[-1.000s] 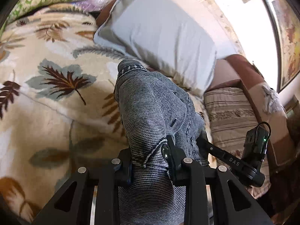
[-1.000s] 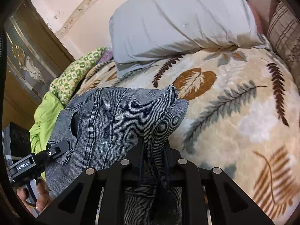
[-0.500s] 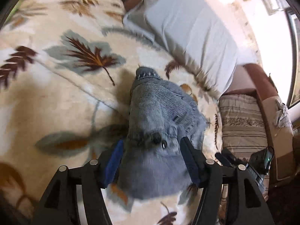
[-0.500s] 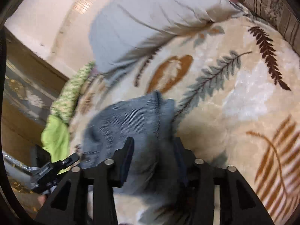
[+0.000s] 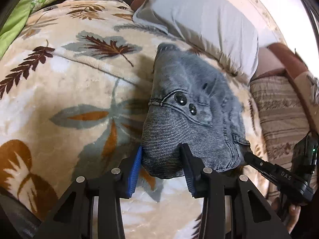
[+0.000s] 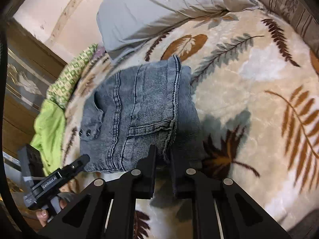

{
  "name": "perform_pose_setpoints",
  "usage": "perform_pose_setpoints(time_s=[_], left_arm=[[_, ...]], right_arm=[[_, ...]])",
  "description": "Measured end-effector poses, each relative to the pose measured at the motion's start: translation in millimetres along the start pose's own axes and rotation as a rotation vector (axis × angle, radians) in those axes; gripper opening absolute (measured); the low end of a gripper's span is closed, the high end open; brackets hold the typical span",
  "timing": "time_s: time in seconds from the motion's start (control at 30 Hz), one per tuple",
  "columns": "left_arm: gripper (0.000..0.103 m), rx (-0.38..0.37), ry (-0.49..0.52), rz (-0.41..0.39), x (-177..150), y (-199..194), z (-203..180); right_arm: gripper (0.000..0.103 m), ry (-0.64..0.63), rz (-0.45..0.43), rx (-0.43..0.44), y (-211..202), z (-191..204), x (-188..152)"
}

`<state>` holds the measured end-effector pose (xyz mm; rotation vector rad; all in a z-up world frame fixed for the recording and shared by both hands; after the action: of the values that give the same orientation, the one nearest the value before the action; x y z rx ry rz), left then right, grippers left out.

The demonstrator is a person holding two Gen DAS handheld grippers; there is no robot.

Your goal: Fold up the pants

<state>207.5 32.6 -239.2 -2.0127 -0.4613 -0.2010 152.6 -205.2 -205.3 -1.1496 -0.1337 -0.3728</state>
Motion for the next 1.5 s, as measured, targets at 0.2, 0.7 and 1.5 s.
perform_pose_setpoints(time_s=[0.2, 0.7, 1.5], left_arm=[[0.042, 0.040, 0.032, 0.002, 1.2, -6.1, -4.5], [0.066, -0.212, -0.118, 0.028, 117.9, -14.1, 0.7], [0.043, -0.170, -0.088, 0.063, 148.7, 55.8, -11.8]], right_arm=[[0.015, 0.004, 0.045, -0.071, 23.7, -7.6, -8.2], [0.060, -0.066, -0.052, 0.119, -8.5, 3.6, 91.5], [0.016, -0.114, -0.003, -0.059, 68.1, -14.0, 145.5]])
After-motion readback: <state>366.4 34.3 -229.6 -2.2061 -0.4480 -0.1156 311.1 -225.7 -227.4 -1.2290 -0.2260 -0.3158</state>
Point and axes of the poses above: each gripper's, at about its wrist camera, not at the fingertips, and y roughly the way its jaws point, z to its left, x to its top, the point moved 5 cm from there along y, roughly the way its jaws point, and after that the axes turned 7 degrees about z, right-handed, at the moved point
